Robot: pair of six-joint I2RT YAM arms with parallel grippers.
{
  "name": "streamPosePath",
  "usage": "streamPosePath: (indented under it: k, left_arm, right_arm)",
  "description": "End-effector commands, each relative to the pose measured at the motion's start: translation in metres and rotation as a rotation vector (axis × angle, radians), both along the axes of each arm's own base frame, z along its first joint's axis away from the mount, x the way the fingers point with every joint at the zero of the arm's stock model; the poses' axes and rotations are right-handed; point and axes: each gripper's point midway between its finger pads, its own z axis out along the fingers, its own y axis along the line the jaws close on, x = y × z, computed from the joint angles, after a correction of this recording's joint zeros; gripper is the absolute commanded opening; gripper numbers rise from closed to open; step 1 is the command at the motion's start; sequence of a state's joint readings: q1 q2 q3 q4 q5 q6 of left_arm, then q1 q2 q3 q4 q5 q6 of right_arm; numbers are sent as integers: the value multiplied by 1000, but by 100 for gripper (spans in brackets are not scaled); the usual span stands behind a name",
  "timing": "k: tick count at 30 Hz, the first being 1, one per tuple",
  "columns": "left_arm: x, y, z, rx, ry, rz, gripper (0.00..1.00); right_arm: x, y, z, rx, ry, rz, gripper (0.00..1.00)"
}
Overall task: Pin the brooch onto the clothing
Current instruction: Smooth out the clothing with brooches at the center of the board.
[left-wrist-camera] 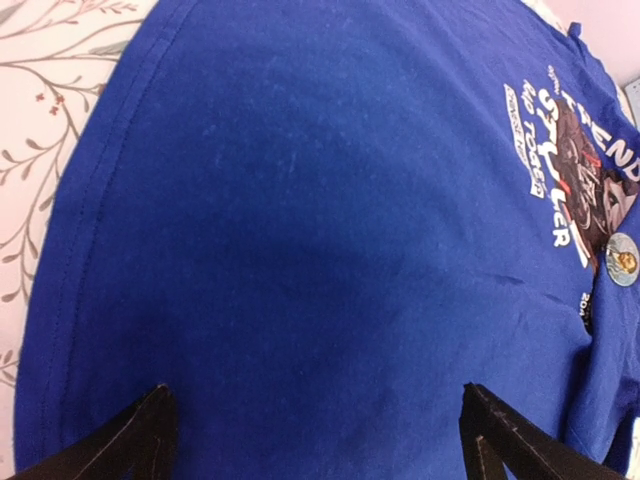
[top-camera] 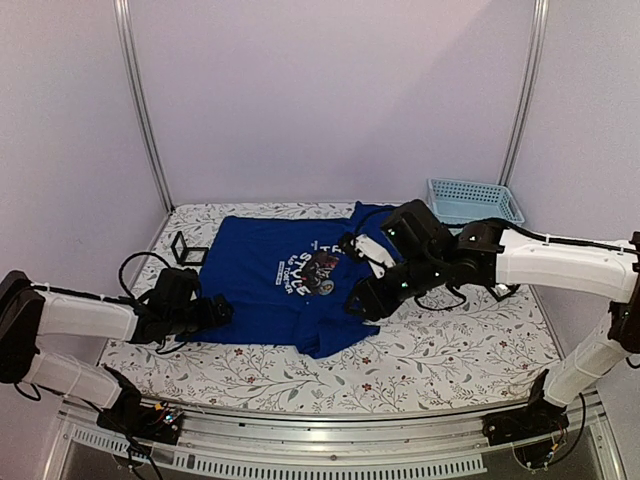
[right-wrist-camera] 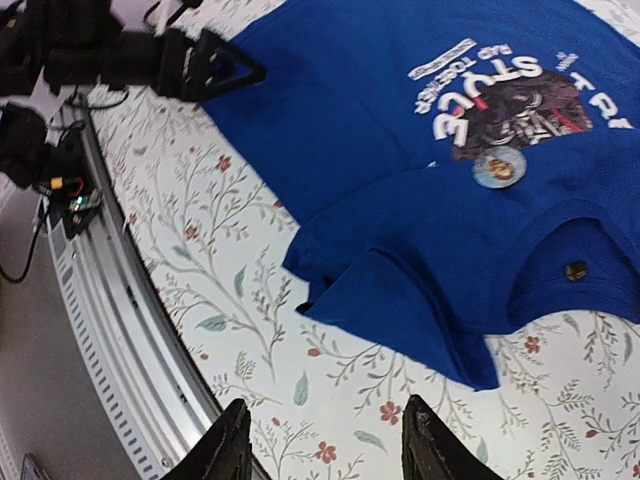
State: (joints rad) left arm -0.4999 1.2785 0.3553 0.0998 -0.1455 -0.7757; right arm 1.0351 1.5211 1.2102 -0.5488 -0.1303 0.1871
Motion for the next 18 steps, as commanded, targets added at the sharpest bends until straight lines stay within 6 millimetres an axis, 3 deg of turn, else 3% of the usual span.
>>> streamPosePath:
  k: [1, 4, 9, 15, 18]
  left_arm:
    - [-7, 9, -8, 5, 18, 26, 99]
    - [-9, 10, -11, 1, 28, 32, 99]
    - [-15, 14, -18, -1, 48, 48, 99]
    - [-21, 22, -28, 11, 86, 74, 99]
    - [-22, 23, -32, 6, 94, 75, 99]
  right_arm:
    - [57, -13, -9, 12, -9, -125, 51]
    - [65, 13, -8, 37, -30, -24, 54]
    - [53, 52, -43, 27, -53, 283, 57]
    - [68, 68, -94, -86, -98, 410, 58]
    - [65, 67, -119, -142, -59, 460, 50]
